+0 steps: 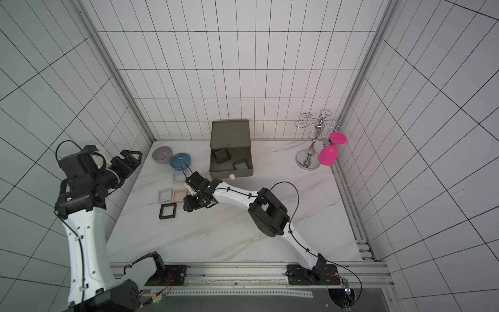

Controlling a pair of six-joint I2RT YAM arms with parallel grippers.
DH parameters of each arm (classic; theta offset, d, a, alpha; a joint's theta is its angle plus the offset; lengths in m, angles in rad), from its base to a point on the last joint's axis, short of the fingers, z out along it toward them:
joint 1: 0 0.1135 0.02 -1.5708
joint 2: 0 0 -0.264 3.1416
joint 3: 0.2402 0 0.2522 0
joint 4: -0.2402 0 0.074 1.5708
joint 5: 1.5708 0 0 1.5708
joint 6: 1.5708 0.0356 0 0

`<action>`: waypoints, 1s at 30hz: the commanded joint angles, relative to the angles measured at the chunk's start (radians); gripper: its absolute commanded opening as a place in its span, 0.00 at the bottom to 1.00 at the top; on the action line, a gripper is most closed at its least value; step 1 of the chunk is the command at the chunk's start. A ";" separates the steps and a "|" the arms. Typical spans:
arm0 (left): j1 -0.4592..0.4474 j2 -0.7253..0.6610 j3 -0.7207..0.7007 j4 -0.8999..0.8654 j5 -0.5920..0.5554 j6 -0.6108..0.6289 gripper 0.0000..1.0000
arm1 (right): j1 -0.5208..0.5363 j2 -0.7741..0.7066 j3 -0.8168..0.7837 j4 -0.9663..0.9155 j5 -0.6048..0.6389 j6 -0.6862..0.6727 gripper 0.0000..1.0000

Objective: Place the brooch boxes into the drawer by color
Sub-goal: Pick up the brooch box from the center of the board.

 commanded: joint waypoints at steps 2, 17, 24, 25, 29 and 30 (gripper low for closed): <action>0.015 0.011 -0.049 -0.031 -0.085 0.035 0.98 | -0.014 -0.289 -0.225 0.153 0.091 -0.070 0.59; 0.064 0.093 -0.449 0.063 -0.184 -0.088 0.88 | -0.152 -0.856 -0.548 0.012 0.137 -0.125 0.64; 0.053 0.229 -0.429 -0.025 -0.198 -0.091 0.78 | -0.220 -1.013 -0.660 -0.064 0.130 -0.153 0.65; 0.050 0.241 -0.415 -0.037 -0.214 -0.084 0.77 | -0.235 -1.027 -0.673 -0.065 0.121 -0.150 0.65; 0.044 0.322 -0.321 -0.134 -0.273 -0.024 0.75 | -0.275 -1.070 -0.704 -0.072 0.091 -0.142 0.66; 0.025 0.346 -0.285 -0.163 -0.298 0.005 0.75 | -0.282 -1.080 -0.712 -0.072 0.086 -0.142 0.66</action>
